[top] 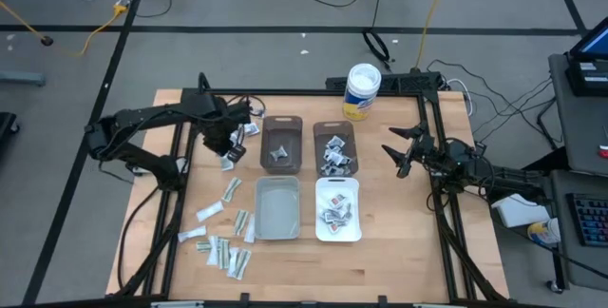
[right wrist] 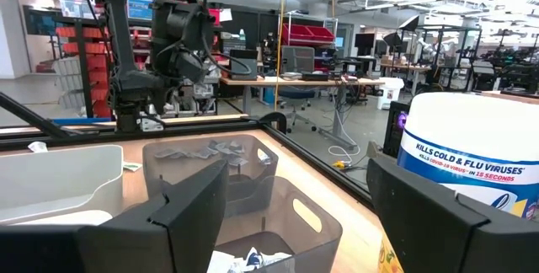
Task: Pick & Place First Aid Supplies
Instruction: Put the gray pad into the left black bin
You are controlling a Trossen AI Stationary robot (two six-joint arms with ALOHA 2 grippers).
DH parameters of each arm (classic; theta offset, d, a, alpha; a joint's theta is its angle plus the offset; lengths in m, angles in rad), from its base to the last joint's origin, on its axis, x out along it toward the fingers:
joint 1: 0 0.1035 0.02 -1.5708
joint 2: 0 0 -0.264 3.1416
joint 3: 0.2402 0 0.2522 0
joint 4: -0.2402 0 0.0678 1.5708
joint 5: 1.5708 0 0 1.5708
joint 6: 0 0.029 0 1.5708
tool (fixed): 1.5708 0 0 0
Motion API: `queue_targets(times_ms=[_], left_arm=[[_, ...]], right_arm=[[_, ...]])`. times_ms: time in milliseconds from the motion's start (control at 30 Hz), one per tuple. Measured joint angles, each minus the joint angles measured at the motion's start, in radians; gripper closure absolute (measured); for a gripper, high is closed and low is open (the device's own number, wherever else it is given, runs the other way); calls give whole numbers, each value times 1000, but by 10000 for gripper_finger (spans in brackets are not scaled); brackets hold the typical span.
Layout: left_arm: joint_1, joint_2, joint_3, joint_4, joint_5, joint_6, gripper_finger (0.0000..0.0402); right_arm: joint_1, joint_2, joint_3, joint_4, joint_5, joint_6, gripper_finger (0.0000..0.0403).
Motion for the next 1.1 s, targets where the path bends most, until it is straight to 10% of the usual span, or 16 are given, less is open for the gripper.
queue_targets(times_ms=[833, 1100], left_arm=[[-28, 620, 885, -201, -11, 409, 350], [-33, 678, 907, -153, -4, 412, 340]], right_arm=[[0, 0, 0, 0, 0, 0, 126], [0, 0, 0, 0, 0, 0, 125]])
